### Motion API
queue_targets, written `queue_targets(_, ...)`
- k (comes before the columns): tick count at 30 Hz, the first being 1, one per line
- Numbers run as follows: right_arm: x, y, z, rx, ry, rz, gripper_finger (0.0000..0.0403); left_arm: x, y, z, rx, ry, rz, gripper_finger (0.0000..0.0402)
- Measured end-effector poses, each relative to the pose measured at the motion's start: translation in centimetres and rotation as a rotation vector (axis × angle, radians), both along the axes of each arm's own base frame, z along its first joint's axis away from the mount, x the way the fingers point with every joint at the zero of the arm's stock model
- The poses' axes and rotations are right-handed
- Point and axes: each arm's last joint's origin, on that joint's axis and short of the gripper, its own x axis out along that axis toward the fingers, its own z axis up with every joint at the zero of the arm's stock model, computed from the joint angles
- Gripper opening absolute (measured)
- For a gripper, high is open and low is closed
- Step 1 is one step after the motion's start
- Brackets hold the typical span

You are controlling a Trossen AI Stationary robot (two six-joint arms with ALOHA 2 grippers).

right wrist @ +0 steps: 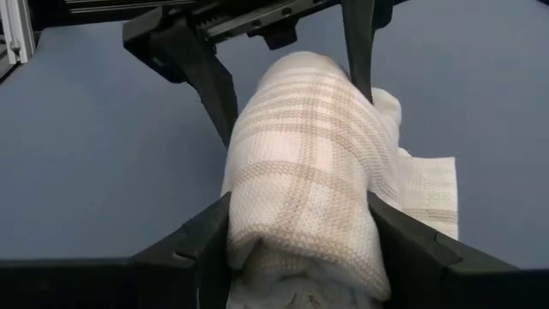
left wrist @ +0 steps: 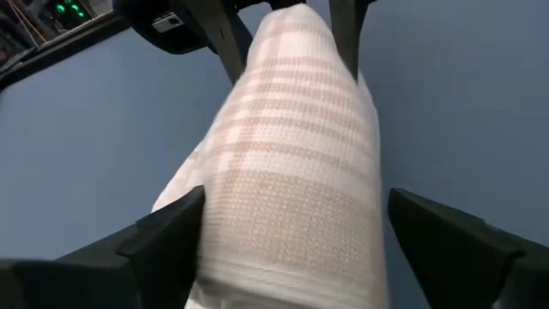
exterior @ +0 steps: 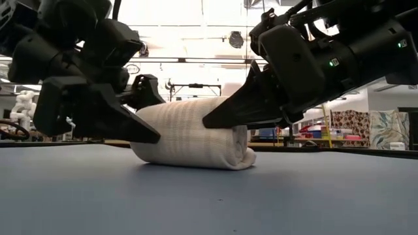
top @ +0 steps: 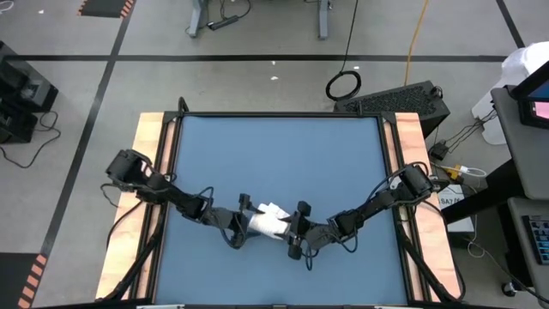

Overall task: Roll towel into tight, uniform cylinder
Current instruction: Roll the white towel

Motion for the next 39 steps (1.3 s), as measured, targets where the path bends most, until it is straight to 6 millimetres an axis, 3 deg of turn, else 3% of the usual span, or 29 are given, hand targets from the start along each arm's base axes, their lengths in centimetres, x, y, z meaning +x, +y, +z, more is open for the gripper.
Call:
queue_targets(7,0.0,0.0,0.0,-0.010,0.000,-0.005,0.0210,0.0,0.0,-0.2,0.001,0.013,-0.017,0.0249)
queue_targets(11,-0.2,0.3,0.0,-0.098,0.011,0.028,0.0243,0.0,-0.1,-0.3,-0.006,0.020,-0.031,0.0197)
queue_targets(18,-2.0,2.2,1.7,-0.253,0.040,0.049,0.0337,0.0,-0.1,-0.4,-0.031,0.034,-0.047,0.0179)
queue_targets(23,-4.8,3.7,3.1,-0.162,0.107,0.000,0.0346,-0.1,-0.2,-0.4,-0.037,0.039,-0.062,0.0178)
queue_targets(26,-5.8,3.8,2.6,-0.081,0.143,-0.076,0.0323,-0.1,-0.2,-0.4,-0.031,0.035,-0.065,0.0177)
queue_targets(29,-5.4,3.6,2.3,-0.026,0.121,-0.122,0.0279,0.0,-0.1,-0.4,-0.031,0.033,-0.063,0.0177)
queue_targets(39,-3.8,1.8,0.2,0.036,0.173,-0.154,0.0043,0.0,-0.1,-0.4,-0.033,0.032,-0.061,0.0177)
